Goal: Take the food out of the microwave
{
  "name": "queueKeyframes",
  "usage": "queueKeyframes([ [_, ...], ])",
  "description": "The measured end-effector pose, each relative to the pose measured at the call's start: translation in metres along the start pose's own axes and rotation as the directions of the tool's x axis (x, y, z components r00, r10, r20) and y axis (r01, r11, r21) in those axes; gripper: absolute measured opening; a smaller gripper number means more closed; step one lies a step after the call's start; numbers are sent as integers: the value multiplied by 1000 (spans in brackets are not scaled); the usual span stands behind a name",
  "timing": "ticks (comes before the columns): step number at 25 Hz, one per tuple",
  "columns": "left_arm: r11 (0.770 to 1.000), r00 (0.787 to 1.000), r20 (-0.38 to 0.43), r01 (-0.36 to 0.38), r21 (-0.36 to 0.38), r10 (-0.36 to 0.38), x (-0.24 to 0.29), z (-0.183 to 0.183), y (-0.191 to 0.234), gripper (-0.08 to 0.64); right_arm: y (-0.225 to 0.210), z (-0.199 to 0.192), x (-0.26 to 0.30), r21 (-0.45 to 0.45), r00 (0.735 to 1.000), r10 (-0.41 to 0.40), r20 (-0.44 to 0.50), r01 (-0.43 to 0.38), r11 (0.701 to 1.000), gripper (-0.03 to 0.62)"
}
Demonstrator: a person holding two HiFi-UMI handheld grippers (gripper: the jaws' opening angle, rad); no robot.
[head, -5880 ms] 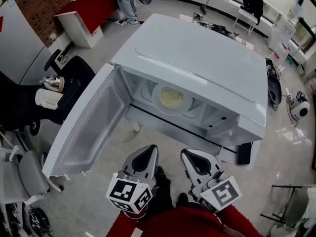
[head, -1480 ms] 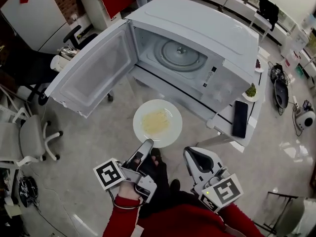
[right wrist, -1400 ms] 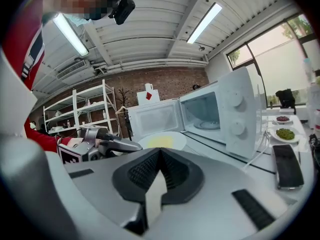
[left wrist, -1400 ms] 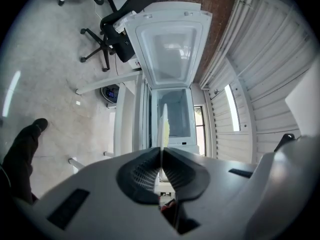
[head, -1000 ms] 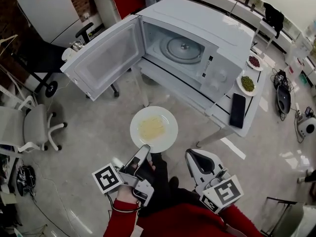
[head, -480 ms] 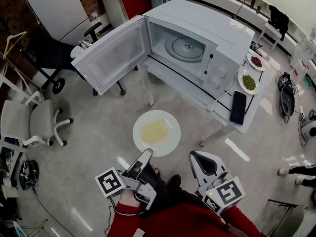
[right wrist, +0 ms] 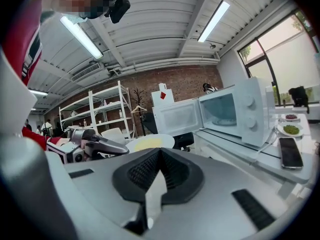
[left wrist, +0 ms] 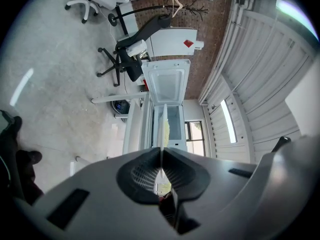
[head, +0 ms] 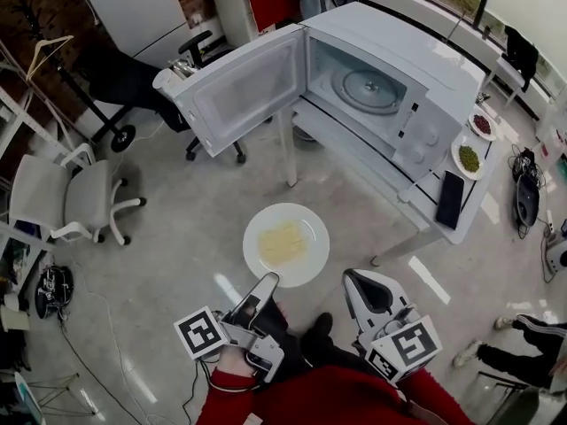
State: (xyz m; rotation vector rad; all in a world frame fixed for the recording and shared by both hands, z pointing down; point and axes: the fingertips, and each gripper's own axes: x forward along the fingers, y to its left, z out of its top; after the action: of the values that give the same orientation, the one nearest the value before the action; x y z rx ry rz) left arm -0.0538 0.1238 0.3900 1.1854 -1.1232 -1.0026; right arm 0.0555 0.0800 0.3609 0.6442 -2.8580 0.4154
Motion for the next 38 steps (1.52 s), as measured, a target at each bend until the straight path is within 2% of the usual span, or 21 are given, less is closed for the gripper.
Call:
queueKeyframes([
  [11, 1000, 992, 127, 19, -21, -16, -70, 50, 1, 20, 72, 6, 53, -49, 991, 134, -14, -135, 990, 11],
  [22, 998, 966, 259, 41, -42, -28, -124, 98, 12, 20, 135, 5, 102, -100, 961, 272, -46, -275, 956, 11],
  [31, 998, 943, 331, 49, -50, -30, -154, 128, 19, 20, 174, 4, 134, -128, 931, 359, -70, -365, 922, 11],
  [38, 997, 936, 351, 56, -61, -31, -164, 138, 22, 20, 193, 3, 143, -184, 916, 390, -93, -401, 897, 9],
])
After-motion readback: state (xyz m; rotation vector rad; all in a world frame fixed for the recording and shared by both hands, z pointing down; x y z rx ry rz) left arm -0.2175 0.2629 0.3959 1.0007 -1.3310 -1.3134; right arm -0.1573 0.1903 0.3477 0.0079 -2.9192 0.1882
